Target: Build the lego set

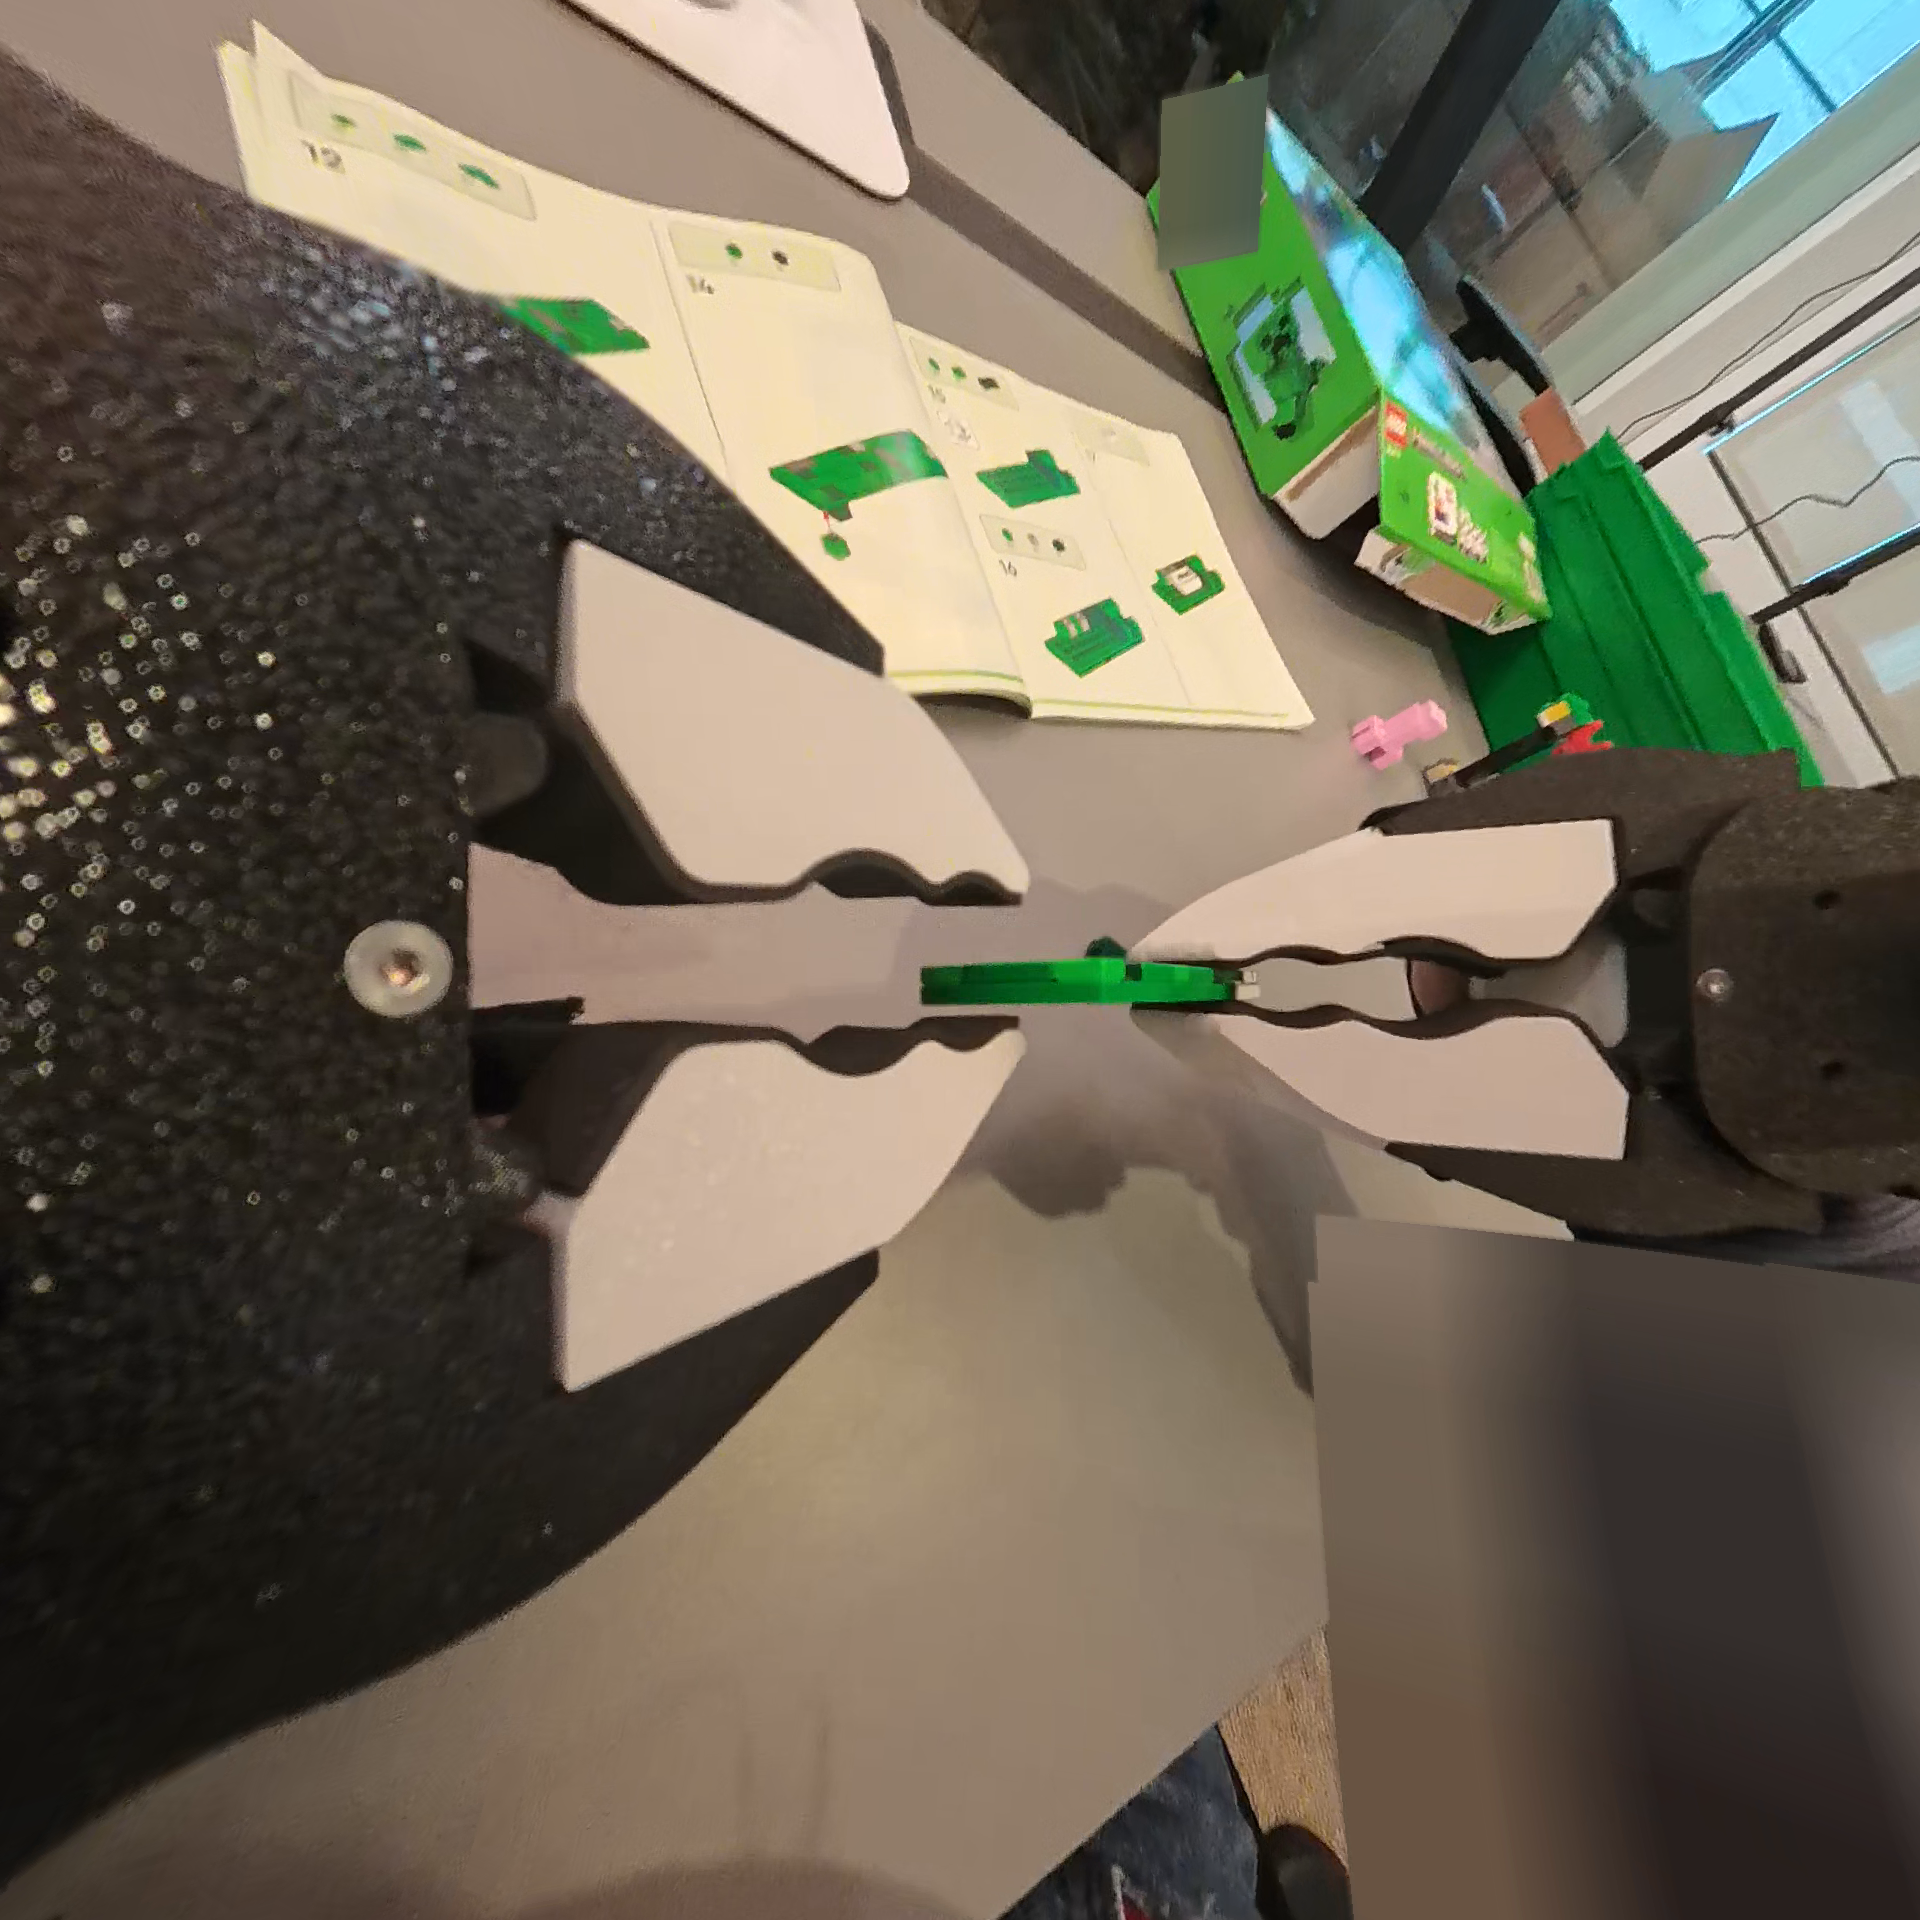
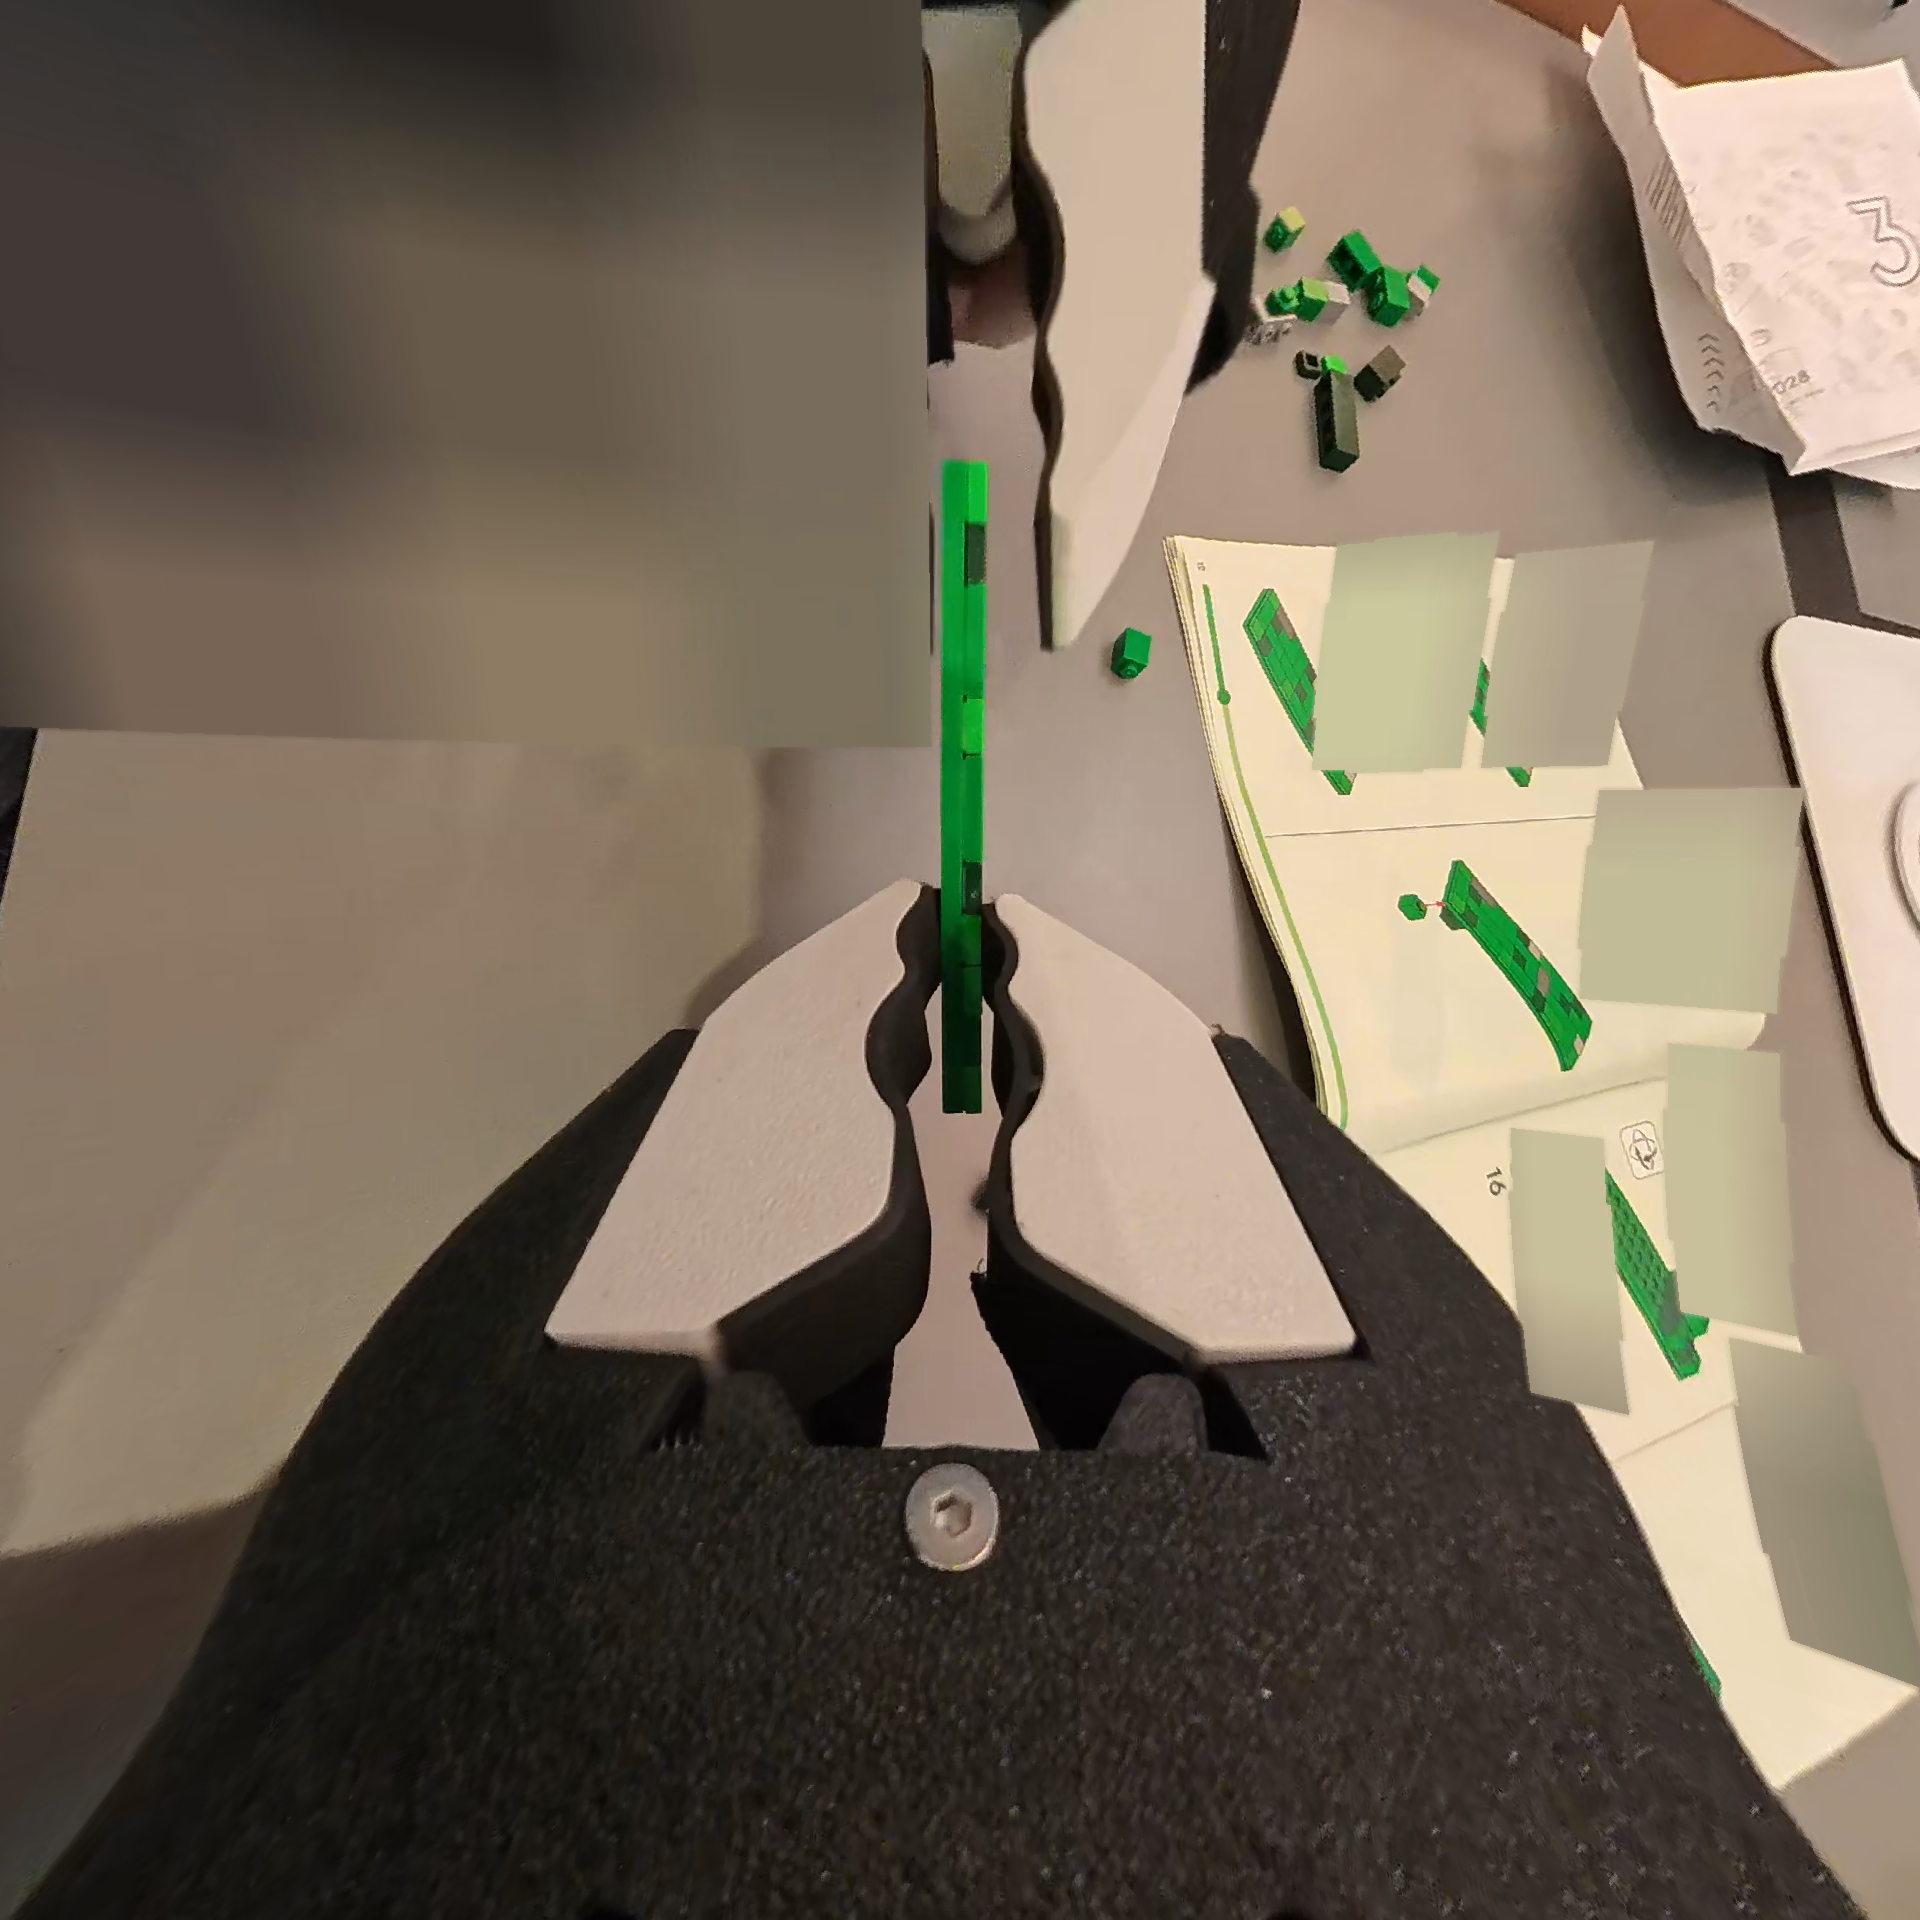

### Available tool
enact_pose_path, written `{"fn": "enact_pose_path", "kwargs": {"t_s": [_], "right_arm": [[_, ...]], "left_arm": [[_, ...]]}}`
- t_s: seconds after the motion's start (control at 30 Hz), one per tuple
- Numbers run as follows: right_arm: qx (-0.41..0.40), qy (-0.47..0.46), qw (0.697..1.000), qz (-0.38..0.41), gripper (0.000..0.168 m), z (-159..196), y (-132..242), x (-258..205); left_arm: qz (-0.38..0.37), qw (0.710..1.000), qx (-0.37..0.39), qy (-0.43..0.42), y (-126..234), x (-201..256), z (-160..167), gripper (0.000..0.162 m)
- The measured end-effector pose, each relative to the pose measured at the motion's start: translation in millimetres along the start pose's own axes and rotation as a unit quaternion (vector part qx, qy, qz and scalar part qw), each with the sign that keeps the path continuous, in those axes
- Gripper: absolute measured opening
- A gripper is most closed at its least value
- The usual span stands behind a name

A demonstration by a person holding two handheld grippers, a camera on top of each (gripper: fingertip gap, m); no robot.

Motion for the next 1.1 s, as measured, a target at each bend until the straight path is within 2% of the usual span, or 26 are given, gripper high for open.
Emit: {"fn": "enact_pose_path", "kwargs": {"t_s": [0.13, 0.33, 0.4, 0.47, 0.57, 0.7, 0.8, 1.1], "right_arm": [[0.004, -0.001, 1.0, -0.002, 0.006, -1.6, 1.6, -0.2], [0.003, 0.001, 1.0, 0.006, 0.006, -1.3, 1.5, 0.9], [-0.001, 0.001, 0.999, 0.034, 0.007, -1.2, -0.2, 6.3], [0.004, -0.004, 0.997, 0.077, 0.023, -9.9, -0.3, 14.7], [0.014, 0.013, 0.995, 0.101, 0.032, -34.1, -5.1, 10.6], [-0.015, 0.086, 0.987, 0.132, 0.018, -45.0, -16.8, 4.1], [-0.014, 0.084, 0.989, 0.124, 0.006, -46.0, -18.6, 1.4], [-0.01, 0.07, 0.994, 0.084, 0.005, -43.8, -18.4, -3.1]], "left_arm": [[0.001, 1.0, 0.004, -0.029, 1.6, 3.4, -3.7, 0.008], [0.0, 1.0, 0.007, -0.019, 1.1, 3.7, -4.0, 0.006], [-0.013, 1.0, -0.003, -0.008, 1.7, -0.9, -2.0, 0.006], [-0.022, 0.999, -0.035, 0.001, 0.8, -4.6, 4.5, 0.006], [-0.025, 0.997, -0.072, 0.004, -3.5, -4.3, 11.6, 0.006], [-0.019, 0.996, -0.09, -0.002, -7.9, -1.3, 13.4, 0.006], [-0.018, 0.996, -0.087, 0.004, -5.8, -2.8, 13.0, 0.006], [-0.008, 0.995, -0.101, -0.007, -7.3, 1.8, 14.3, 0.006]]}}
Point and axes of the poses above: each gripper's, where its closed fingertips meet, y back along the fingers, z out of its underside, x = y × z across the jaws, the point moved 1 cm from there along y, back along the fingers, and after that the axes turned 11 degrees about z, right-handed, at the moved point
